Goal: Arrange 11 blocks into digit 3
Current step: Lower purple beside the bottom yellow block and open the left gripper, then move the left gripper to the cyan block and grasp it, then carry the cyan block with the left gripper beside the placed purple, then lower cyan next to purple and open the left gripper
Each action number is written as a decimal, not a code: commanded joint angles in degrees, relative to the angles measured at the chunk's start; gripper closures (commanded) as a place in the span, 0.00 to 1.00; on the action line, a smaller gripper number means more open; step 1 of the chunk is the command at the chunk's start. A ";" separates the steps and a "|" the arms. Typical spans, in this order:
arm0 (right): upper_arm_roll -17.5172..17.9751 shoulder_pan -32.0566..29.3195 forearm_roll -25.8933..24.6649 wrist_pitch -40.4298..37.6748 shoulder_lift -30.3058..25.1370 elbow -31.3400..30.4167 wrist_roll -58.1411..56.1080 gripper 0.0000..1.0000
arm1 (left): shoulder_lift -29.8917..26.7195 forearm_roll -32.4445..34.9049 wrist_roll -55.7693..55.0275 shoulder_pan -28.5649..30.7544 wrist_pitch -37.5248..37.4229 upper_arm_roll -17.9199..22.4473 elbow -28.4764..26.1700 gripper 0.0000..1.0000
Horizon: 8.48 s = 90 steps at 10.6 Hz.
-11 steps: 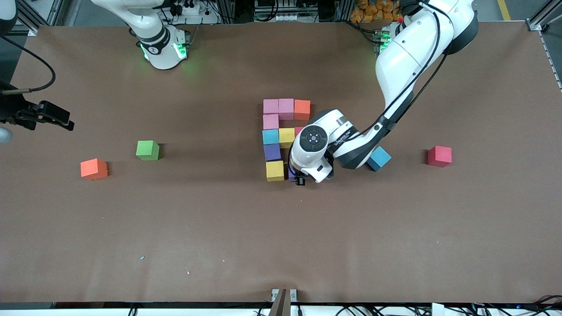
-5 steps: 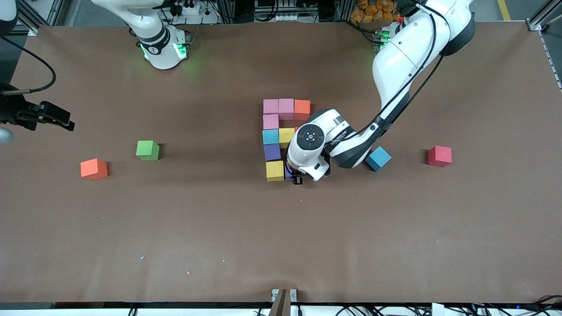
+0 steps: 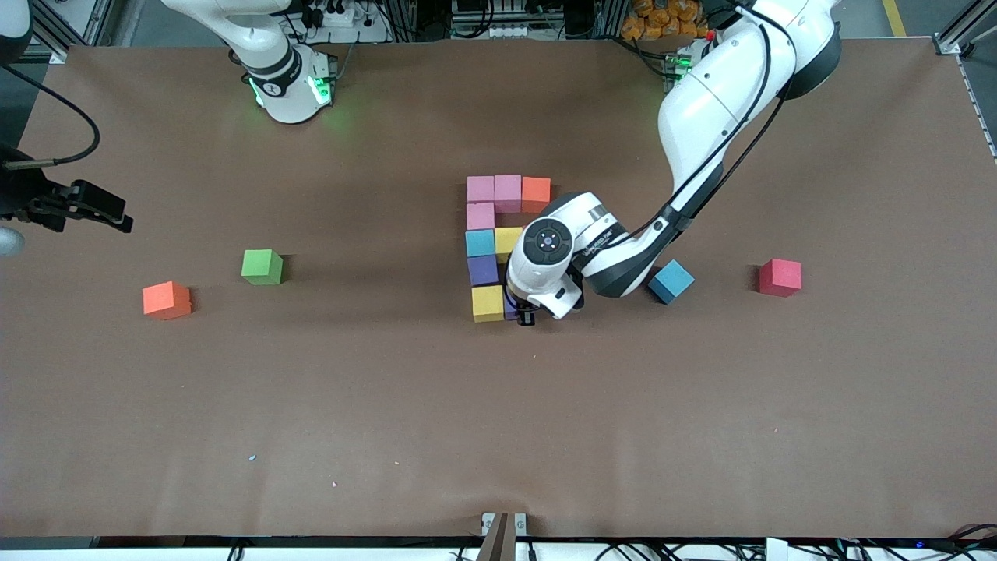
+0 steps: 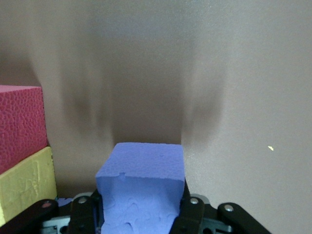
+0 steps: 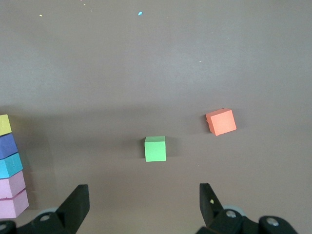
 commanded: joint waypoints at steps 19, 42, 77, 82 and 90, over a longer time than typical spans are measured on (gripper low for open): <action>0.06 -0.53 0.03 0.34 0.20 -0.12 0.33 0.00 | -4.77 -1.26 -0.15 -2.78 -1.74 1.12 1.48 0.00; -0.29 -2.64 0.03 1.13 -6.92 -7.06 -0.03 0.00 | -21.32 12.78 57.51 53.47 4.74 -25.18 -42.28 0.00; -0.29 -2.72 0.03 1.39 -6.66 -7.06 -0.03 0.00 | -8.47 -1.53 1.35 4.08 6.33 2.51 -13.20 0.93; -0.29 -2.64 0.12 1.39 -6.57 -7.06 -0.03 0.00 | -8.39 -1.53 1.43 3.03 5.98 2.78 -13.20 0.91; -0.29 -2.72 0.03 1.92 -6.39 -7.06 -0.03 0.00 | -7.07 -1.27 1.61 2.94 5.98 2.86 -11.79 0.33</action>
